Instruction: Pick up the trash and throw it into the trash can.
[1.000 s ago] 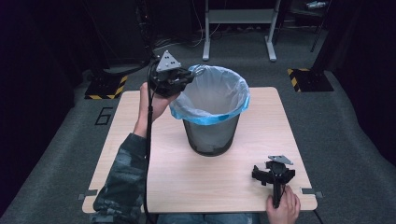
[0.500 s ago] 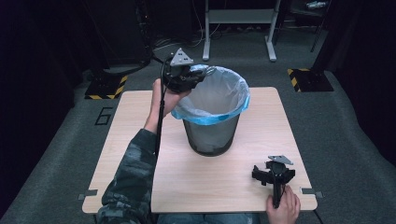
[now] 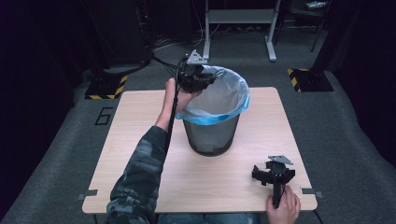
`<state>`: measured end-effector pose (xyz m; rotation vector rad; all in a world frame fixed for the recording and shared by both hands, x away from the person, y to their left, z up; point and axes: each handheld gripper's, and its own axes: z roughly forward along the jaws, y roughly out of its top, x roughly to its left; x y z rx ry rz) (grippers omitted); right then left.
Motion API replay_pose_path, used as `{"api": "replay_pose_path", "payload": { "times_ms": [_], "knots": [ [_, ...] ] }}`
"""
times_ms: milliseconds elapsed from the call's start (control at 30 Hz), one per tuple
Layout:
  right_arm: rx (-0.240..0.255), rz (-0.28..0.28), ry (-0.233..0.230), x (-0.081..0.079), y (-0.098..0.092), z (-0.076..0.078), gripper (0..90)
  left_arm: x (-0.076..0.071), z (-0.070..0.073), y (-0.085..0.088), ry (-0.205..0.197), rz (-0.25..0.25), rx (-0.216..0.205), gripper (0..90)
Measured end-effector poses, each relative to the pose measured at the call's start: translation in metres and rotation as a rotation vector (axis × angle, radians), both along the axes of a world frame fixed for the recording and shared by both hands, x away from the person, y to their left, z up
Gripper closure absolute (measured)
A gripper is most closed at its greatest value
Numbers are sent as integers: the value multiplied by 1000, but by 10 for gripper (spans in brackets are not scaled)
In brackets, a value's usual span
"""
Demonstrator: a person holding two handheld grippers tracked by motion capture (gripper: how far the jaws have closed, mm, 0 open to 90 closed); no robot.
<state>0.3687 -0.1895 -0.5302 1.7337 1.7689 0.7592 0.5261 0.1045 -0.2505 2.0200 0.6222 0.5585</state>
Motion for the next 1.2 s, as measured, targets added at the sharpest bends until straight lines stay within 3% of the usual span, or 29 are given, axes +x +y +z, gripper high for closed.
{"api": "replay_pose_path", "payload": {
  "times_ms": [300, 367, 467, 633, 867, 1200],
  "knots": [
    [0, 0, 0, 0, 0, 0, 0, 5, -2, -9, 8, 24, 28, 785],
    [0, 0, 0, 0, 0, 0, 0, 5, -1, -9, 13, 42, 45, 669],
    [0, 0, 0, 0, 0, 0, 0, 3, 1, -6, 26, 42, 36, 406],
    [0, 0, 0, 0, 0, 0, 0, -7, 8, 4, 41, 23, 53, 164],
    [0, 0, 0, 0, 0, 0, 0, -27, 14, 24, 27, 9, 88, 61],
    [0, 0, 0, 0, 0, 0, 0, -60, 5, 63, -21, 37, 94, 48]
  ]
}}
